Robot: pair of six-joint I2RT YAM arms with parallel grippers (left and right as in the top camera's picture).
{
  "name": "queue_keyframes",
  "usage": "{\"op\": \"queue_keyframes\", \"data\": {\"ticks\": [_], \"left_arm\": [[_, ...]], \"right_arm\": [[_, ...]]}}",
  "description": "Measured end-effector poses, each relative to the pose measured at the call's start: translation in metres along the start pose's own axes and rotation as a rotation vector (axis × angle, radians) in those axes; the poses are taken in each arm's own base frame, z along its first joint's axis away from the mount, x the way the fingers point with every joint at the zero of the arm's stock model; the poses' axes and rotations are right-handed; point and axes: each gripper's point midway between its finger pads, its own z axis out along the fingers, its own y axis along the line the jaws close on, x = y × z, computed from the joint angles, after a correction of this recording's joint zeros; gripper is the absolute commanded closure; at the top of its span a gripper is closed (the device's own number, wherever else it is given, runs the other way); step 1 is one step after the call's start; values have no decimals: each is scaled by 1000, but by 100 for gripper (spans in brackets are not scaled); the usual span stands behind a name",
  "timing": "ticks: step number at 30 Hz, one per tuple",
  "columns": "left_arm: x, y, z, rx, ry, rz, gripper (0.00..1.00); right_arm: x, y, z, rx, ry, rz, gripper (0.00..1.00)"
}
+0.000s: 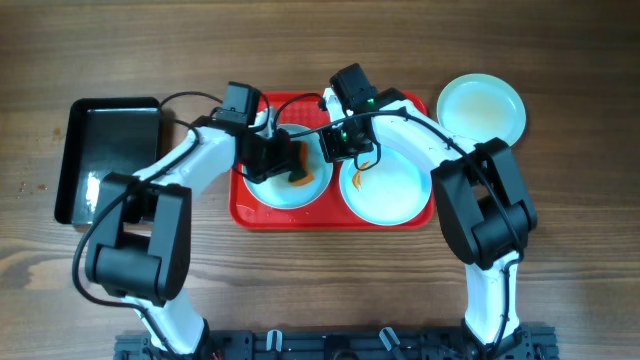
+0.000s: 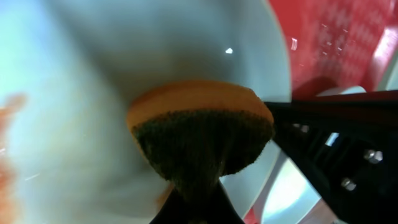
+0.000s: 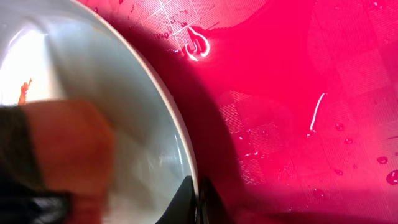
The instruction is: Clean dirty plates on tray and stack at the side
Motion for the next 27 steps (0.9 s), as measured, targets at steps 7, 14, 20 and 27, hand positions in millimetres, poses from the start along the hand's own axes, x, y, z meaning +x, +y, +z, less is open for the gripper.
{"op": "queue_keyframes", "data": {"ticks": [7, 14, 20, 27], "left_arm": [[10, 8, 17, -84, 18, 17, 96], [-8, 53, -10, -424, -117, 22, 96], [-28, 94, -56, -754, -271, 38, 96], [-40, 30, -44, -399, -292, 59, 96]], "right_arm": [[0, 0, 0, 0, 0, 1, 96], [2, 6, 1, -11, 4, -5, 96], [1, 8, 2, -18, 2, -6, 96], [1, 7, 2, -16, 3, -5, 96]]}}
